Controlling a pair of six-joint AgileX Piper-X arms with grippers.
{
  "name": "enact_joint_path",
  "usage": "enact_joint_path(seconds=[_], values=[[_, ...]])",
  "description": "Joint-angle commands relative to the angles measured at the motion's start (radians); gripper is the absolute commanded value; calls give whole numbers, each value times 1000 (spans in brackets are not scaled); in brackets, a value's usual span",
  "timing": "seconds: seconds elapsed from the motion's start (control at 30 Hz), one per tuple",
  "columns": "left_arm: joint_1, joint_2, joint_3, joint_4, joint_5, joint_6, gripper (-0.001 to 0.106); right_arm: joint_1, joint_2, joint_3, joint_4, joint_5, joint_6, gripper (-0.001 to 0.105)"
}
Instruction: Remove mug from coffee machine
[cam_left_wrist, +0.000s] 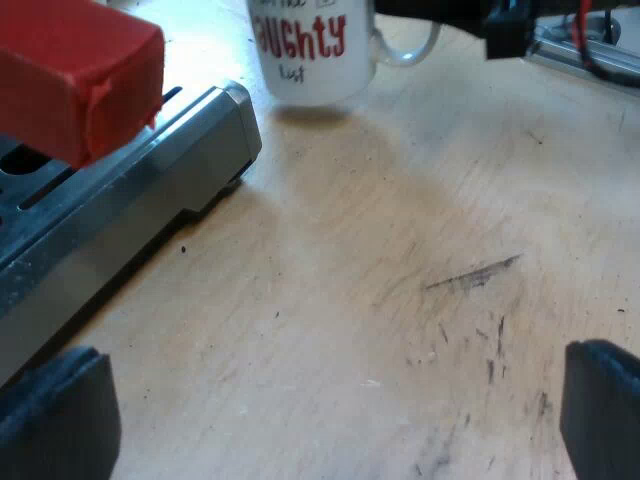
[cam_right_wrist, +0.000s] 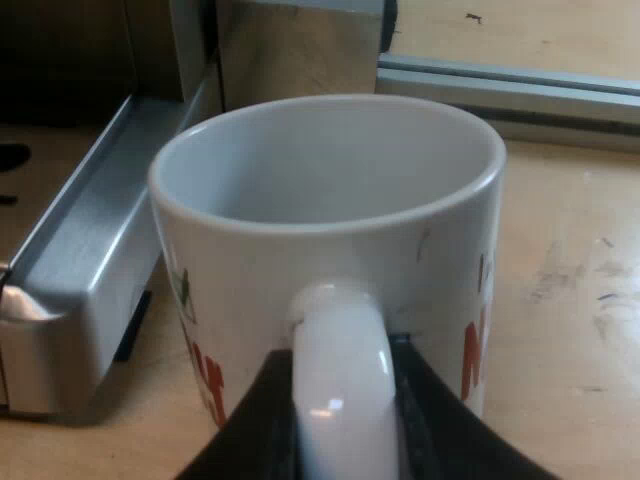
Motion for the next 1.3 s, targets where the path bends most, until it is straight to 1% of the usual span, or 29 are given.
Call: enact_joint_path(seconds=[0.03, 0.2, 0.37, 0.4, 0.5, 0.57, 0.63, 0.77, 0.83, 0.93, 0.97, 1.0, 1.03, 1.07, 1.13, 1.2, 1.3], values=[[-1, -2, -2, -7, -3, 7, 90, -6, 70, 12, -190, -1, -12, 0], [-1, -2, -2, -7, -3, 7, 90, -6, 269, 6, -396, -1, -12, 0], [-1, -2, -2, -7, -3, 7, 90, -6, 407, -48, -460, 6, -12, 0], [-1, -2, -2, -7, -3, 7, 90, -6, 407, -48, -460, 6, -12, 0], [-1, -2, -2, -7, -3, 7, 90, -6, 497, -105, -477, 5, -12, 0], [-1, -2, -2, -7, -3, 7, 90, -6, 511, -118, -482, 5, -12, 0], [-1, -2, -2, -7, -3, 7, 90, -6, 532, -130, -482, 19, 4, 0], [-1, -2, -2, -7, -3, 7, 90, -6, 541, -130, -466, 115, 56, 0], [-1, -2, -2, -7, -3, 7, 90, -6, 541, -130, -454, 119, 73, 0], [-1, -2, -2, -7, -3, 7, 90, -6, 541, -130, -433, 118, 110, 14], [-1, -2, -2, -7, -3, 7, 90, -6, 541, -130, -433, 118, 112, 22], [-1, -2, -2, -7, -3, 7, 90, -6, 541, -130, -433, 118, 112, 24], [-1, -2, -2, -7, -3, 7, 90, -6, 541, -130, -433, 118, 112, 39], [-1, -2, -2, -7, -3, 7, 90, -6, 541, -130, -433, 118, 112, 46], [-1, -2, -2, -7, -3, 7, 90, -6, 539, -130, -428, 118, 112, 49], [-1, -2, -2, -3, -3, 1, 90, -6, 532, -128, -419, 118, 112, 49], [-1, -2, -2, 2, -3, -17, 90, 16, 492, -119, -374, 118, 151, 48]])
